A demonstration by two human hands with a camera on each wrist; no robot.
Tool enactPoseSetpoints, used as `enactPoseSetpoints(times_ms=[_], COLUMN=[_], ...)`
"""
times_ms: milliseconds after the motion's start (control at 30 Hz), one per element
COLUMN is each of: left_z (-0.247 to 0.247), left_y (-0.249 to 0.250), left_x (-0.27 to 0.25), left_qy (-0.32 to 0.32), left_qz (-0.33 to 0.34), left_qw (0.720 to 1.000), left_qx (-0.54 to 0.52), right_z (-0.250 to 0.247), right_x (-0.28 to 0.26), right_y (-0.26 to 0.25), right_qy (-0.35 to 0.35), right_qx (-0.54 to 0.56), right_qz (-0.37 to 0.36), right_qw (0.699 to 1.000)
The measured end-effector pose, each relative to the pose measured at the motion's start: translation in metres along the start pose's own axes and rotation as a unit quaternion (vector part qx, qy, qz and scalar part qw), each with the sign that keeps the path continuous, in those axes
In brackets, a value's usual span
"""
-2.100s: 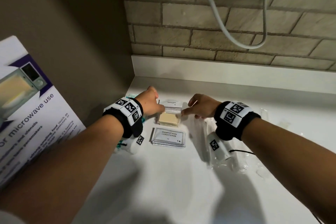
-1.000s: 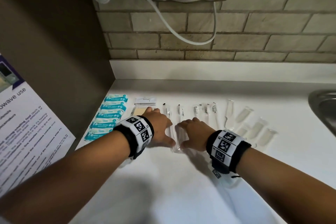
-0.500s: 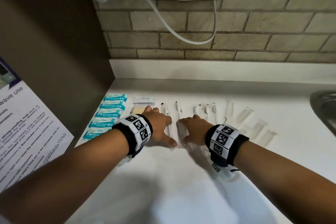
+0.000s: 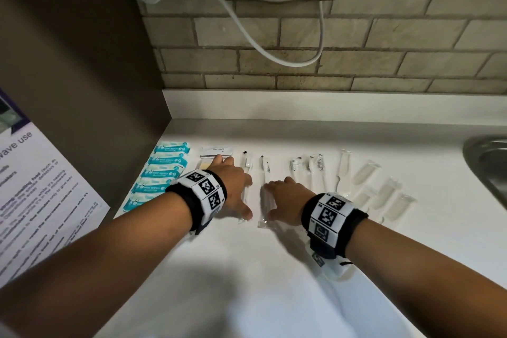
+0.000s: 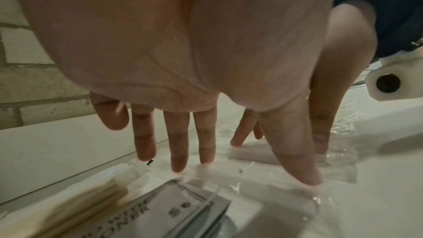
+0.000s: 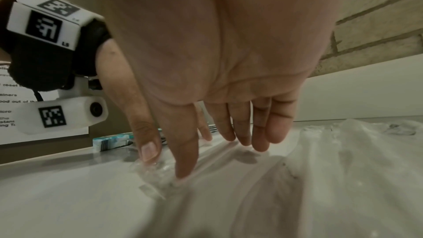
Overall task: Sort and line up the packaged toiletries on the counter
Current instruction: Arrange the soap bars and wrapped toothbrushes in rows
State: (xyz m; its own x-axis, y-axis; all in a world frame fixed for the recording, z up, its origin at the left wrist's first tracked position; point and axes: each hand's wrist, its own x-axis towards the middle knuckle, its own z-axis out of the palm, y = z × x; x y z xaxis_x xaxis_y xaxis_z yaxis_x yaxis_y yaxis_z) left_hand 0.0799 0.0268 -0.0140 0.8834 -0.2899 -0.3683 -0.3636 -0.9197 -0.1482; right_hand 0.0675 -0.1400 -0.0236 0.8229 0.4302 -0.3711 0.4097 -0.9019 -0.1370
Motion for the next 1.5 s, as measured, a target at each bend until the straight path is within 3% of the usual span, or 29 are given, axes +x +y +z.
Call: enactPoseSetpoints(times_ms=[500,600,700,800,900,1000,1200,1500], left_z=[0.000,-0.014,-0.032,-0.044,-0.049,-0.044,-0.028,-0.027], left_y=[-0.001,0.001,0.008,0.028,0.062,0.089,0.113,0.117], left_x=[-0.002,-0.008,-0.008,0.000,0.014,0.033,0.050,0.046], left_qy=[0.011,0.006,0.053,0.105,0.133,0.107,0.070,0.034], left_qz=[-0.043,-0.026,0.009,0.032,0.010,-0.030,-0.087,-0.140], left_qw=[0.998,0.999,0.997,0.984,0.970,0.968,0.963,0.943], left_qx=[-0.035,-0.035,-0.057,-0.142,-0.205,-0.225,-0.246,-0.300], right_z=[0.000,-0.002,-0.011,-0.022,-0.025,-0.022,-0.007,0.000], right_x=[0.001,-0.006,-0.020,-0.036,-0.044,-0.046,-0.038,-0.046], right_y=[0.003,0.010,0.028,0.054,0.079,0.093,0.096,0.115], right_qy=[0.013,0.036,0.079,0.101,0.106,0.092,0.069,0.070], right_qx=[0.011,0.026,0.065,0.068,0.067,0.078,0.115,0.136], right_qz=[-0.005,-0.005,0.034,0.111,0.176,0.193,0.129,0.158], right_qw=[1.000,0.999,0.994,0.986,0.976,0.974,0.982,0.976])
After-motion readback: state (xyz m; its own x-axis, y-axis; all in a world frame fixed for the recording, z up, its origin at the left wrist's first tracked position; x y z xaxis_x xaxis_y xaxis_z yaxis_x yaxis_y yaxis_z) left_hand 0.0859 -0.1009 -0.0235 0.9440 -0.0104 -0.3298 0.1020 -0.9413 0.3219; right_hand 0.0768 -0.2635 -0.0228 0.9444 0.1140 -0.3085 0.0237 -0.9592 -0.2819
